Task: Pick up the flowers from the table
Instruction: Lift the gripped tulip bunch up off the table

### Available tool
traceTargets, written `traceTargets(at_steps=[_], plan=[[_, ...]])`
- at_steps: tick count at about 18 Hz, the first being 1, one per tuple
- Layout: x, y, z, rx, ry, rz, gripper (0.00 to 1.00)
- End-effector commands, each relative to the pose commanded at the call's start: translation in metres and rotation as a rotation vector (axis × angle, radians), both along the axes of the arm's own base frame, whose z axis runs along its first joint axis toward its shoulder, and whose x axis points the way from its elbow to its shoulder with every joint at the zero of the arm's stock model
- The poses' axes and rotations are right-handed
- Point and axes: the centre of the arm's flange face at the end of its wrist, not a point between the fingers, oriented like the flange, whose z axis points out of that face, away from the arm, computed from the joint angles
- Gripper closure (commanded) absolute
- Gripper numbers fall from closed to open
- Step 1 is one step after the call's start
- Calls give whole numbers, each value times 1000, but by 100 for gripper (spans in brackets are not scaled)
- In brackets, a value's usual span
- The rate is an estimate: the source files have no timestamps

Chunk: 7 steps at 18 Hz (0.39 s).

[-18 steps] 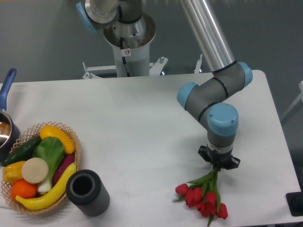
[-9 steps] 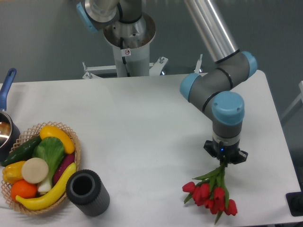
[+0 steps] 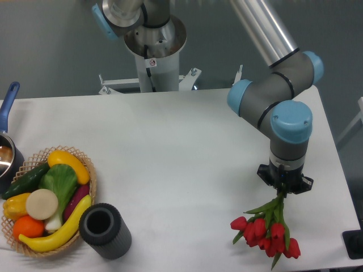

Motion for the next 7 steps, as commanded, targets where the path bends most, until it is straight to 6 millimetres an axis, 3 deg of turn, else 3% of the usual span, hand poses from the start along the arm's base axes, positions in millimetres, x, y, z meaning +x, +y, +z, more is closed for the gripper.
traceTargets(at_steps=[7], plan=[[-5,-1,11,-17,-34,-28,94]])
